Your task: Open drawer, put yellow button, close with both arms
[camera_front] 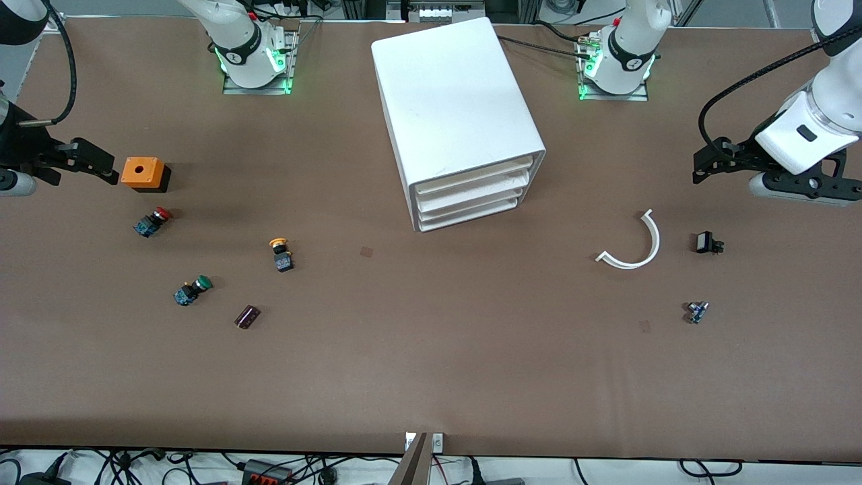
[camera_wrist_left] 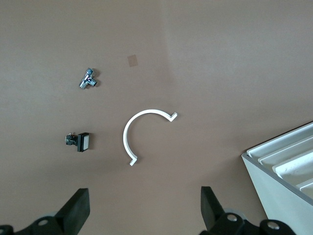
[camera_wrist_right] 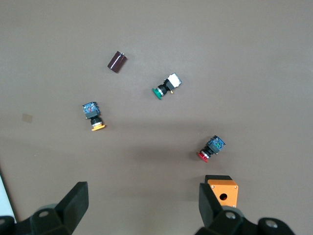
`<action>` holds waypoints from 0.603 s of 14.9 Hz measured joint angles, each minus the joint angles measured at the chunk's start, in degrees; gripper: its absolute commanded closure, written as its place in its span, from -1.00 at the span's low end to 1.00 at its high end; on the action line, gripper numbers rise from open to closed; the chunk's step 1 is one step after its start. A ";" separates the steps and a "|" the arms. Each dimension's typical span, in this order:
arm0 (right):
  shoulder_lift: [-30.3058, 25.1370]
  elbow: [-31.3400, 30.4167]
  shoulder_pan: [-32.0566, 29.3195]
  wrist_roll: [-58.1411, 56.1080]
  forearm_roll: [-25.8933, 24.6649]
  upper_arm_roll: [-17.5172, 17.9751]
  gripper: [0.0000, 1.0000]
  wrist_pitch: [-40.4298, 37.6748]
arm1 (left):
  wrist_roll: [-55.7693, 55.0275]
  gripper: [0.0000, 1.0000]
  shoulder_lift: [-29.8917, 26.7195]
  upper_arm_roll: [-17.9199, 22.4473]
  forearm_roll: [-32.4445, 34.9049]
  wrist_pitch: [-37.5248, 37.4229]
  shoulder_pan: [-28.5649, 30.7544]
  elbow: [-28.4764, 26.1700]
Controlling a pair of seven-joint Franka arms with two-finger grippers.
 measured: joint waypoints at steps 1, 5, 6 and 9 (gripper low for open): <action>0.00 -0.02 0.00 0.00 0.00 0.00 -1.00 0.01 | 0.00 -1.00 0.00 0.00 0.00 0.00 0.00 0.00; 0.00 -0.08 0.00 0.00 -0.01 0.00 -1.00 0.04 | 0.00 -1.00 0.00 0.00 0.00 0.00 0.00 0.00; 0.00 -0.11 0.00 0.00 -0.01 0.00 -1.00 0.04 | 0.00 -1.00 0.00 0.00 0.00 0.00 0.00 0.00; 0.10 -0.53 0.00 -0.01 -0.01 0.00 -1.00 0.04 | 0.00 -1.00 0.00 0.00 0.00 0.00 0.00 0.00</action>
